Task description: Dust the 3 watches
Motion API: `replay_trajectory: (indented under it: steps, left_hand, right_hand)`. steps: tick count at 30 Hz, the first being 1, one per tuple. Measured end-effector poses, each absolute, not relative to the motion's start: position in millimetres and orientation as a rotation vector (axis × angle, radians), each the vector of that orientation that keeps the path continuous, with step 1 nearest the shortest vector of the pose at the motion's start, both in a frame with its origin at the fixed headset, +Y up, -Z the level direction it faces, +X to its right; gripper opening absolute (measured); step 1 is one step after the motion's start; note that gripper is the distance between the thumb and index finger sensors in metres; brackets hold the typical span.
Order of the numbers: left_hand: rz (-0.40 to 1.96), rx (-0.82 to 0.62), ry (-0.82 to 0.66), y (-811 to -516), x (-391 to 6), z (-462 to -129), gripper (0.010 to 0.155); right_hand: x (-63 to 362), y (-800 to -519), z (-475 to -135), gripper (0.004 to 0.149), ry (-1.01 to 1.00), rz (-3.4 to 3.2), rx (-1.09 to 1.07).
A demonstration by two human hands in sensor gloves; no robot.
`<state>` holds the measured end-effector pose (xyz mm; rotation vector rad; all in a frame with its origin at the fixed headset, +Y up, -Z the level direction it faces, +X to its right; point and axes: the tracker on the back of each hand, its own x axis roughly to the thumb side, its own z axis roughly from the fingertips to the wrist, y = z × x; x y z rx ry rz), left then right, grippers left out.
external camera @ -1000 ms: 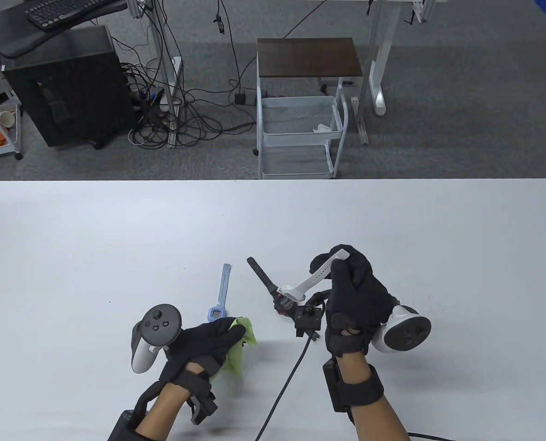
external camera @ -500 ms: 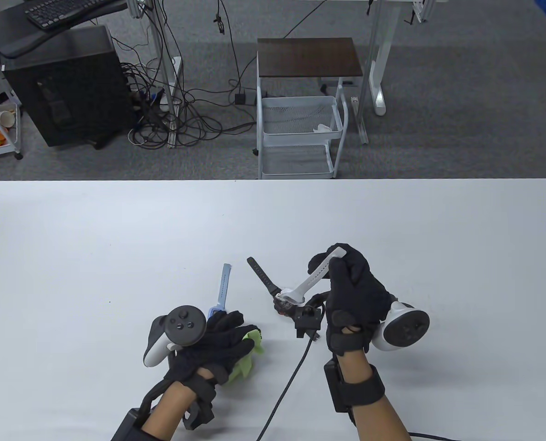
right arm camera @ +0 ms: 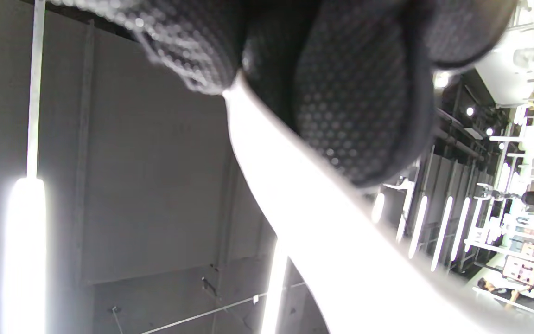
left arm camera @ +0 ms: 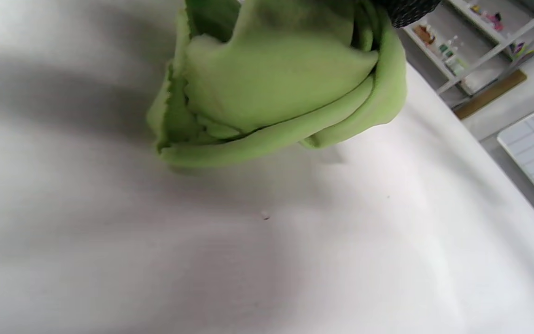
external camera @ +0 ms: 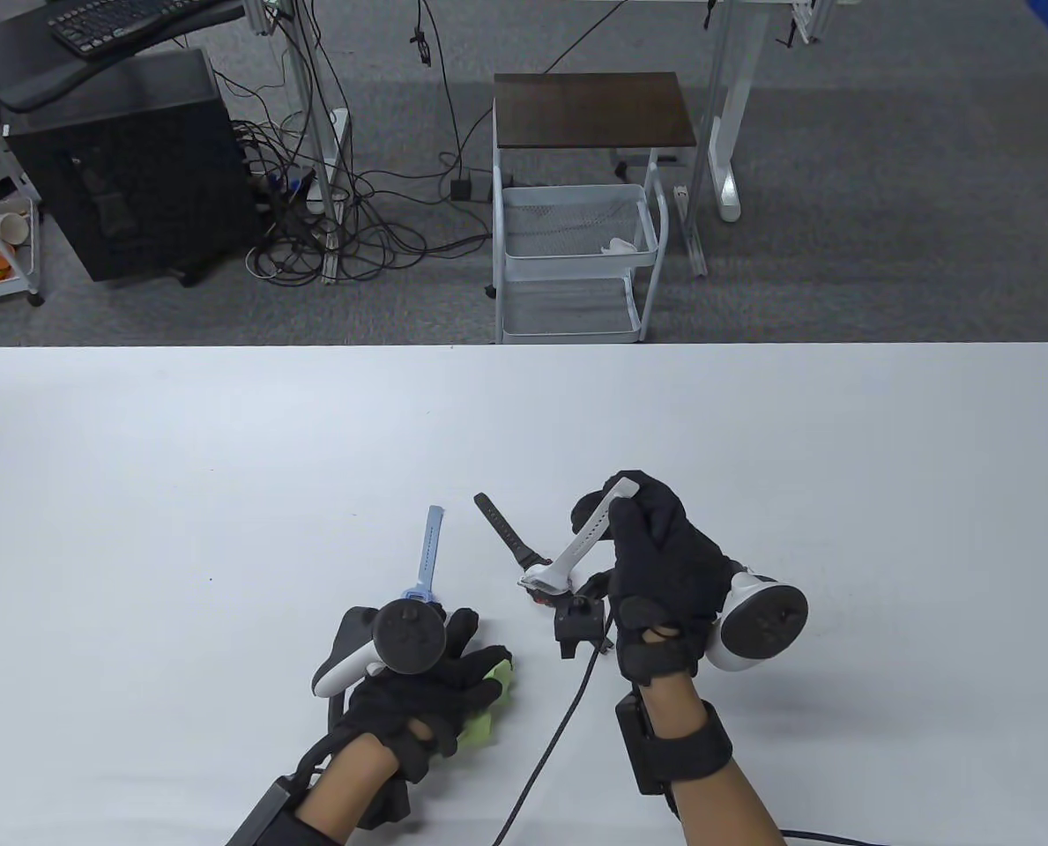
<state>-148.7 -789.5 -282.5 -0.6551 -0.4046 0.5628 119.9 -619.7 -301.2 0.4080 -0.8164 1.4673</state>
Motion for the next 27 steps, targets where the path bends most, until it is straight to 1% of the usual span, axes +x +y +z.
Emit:
replay_trajectory:
  steps: [7,12,15,19,25,27]
  left_hand:
    - [0.512,-0.716,-0.421,-798,-146,-284,0.063]
    - [0.523,-0.751,-0.440,-798,-146,-283,0.075]
    - [0.542,-0.751,-0.447,-797,-146,-283,0.080]
    - [0.609,-0.706,-0.456,-791,-148,-283,0.081]
    - [0.723,-0.552,-0.467,-772,-153,-280,0.080]
    - [0.761,-0.514,-0.463,-768,-156,-280,0.082]
  right_hand:
    - [117,-620,-301,0.040,-0.788,1.487,0.423]
    - [114,-621,-301,0.040,-0.776,1.496,0.432]
    - [113,-621,-301,0.040,-0.769,1.503,0.437]
    - [112,-621,-301,0.040,-0.758,1.511,0.444]
    - [110,-621,-301,0.040,-0.749,1.516,0.451]
    - [109,-621,-301,0.040,-0.744,1.518,0.454]
